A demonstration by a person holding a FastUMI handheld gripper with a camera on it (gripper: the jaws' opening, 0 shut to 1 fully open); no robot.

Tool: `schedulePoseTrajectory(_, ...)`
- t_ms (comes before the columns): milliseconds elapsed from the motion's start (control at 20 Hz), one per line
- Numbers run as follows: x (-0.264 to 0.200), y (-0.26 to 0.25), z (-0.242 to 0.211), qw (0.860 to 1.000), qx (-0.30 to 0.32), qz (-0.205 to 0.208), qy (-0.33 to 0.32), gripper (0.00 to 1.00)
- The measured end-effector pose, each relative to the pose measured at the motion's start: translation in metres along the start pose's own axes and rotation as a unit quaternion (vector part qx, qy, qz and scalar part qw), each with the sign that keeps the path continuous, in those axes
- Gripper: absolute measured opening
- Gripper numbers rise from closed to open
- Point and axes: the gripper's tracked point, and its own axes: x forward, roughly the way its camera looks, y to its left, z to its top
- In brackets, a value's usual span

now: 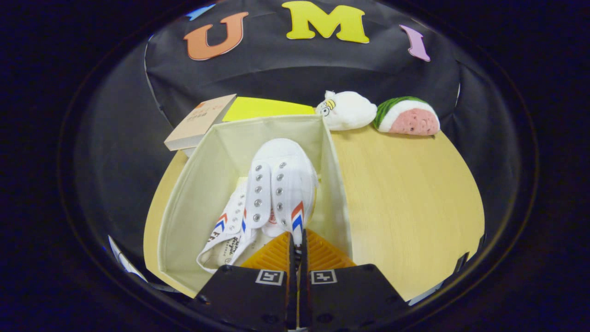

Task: Open the storage box then place both shoes into the box .Put the left shoe in first, then the right shoe, with the right side of both shoes facing outward in a uniform manner.

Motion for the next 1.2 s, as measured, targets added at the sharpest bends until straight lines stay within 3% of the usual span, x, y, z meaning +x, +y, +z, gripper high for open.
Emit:
schedulePoseTrajectory(100,-0.003,0.003,0.002,1.0,-0.003,0.007,-0.008,0.08)
schedulePoseTrajectory(200,-0.008,0.007,0.007,0.999,-0.007,0.009,-0.031,0.27)
schedulePoseTrajectory(350,-0.031,0.005,0.014,0.997,-0.017,0.005,-0.07,0.42)
schedulePoseTrajectory(400,-0.035,0.003,0.014,0.996,-0.02,0.0,-0.082,0.54)
schedulePoseTrajectory(500,-0.053,-0.005,0.017,0.993,-0.025,-0.016,-0.112,0.67)
schedulePoseTrajectory(650,-0.082,-0.006,0.021,0.986,-0.03,-0.009,-0.165,0.82)
schedulePoseTrajectory(750,-0.101,-0.009,0.022,0.978,-0.034,-0.008,-0.206,0.84)
schedulePoseTrajectory(900,-0.133,-0.011,0.017,0.964,-0.054,0.003,-0.26,1.0)
schedulePoseTrajectory(1000,-0.155,-0.023,0.013,0.954,-0.054,-0.015,-0.294,1.0)
schedulePoseTrajectory(1200,-0.196,-0.031,0.0,0.934,-0.05,0.008,-0.352,1.0)
